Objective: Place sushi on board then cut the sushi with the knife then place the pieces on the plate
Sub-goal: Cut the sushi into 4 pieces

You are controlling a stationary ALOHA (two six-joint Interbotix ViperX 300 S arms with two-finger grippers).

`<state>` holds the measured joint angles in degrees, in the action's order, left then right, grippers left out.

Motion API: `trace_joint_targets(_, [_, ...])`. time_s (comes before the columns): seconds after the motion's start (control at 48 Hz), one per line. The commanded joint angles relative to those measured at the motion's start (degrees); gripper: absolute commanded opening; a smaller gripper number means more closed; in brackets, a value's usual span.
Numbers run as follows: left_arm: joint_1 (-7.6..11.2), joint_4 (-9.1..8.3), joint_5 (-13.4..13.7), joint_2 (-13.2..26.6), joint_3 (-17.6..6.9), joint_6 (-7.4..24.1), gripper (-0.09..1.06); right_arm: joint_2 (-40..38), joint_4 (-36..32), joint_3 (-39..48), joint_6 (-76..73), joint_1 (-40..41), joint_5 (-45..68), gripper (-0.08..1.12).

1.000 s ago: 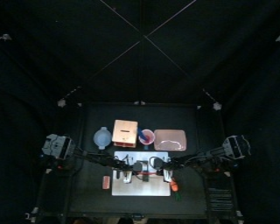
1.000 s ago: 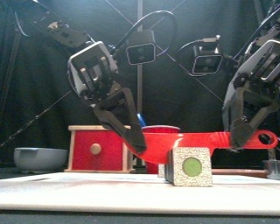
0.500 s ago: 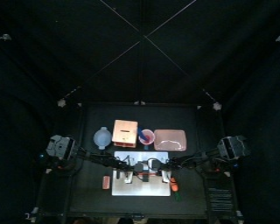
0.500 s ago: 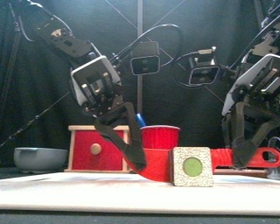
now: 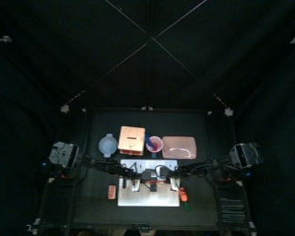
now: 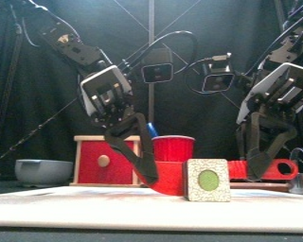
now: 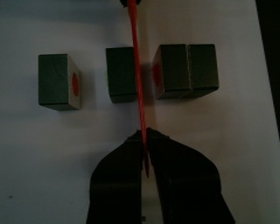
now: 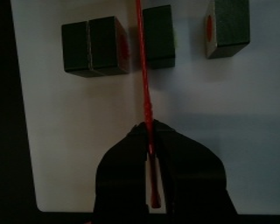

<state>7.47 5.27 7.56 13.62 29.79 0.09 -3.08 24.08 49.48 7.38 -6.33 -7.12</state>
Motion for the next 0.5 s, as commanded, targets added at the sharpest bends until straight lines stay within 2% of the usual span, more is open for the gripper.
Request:
trace_joint_targets(0.021, [-0.35,-0.7,-0.26,-1.23,-1.41,0.18,0.46,-2.37,0.0,-1.23,0.09,0.44,0.26,0.31])
trace_joint_targets(0.375, [-0.35,-1.14,-0.18,-1.32,-1.32,0.18,0.46,-2.46,0.09,-1.32,0.0,0.7,0.18,0.31])
trace_joint_targets(0.5, [-0.35,-1.14,1.14,-2.64,-1.49,0.09,0.46,-3.52,0.0,-2.02,0.0,0.62,-1.67,0.31])
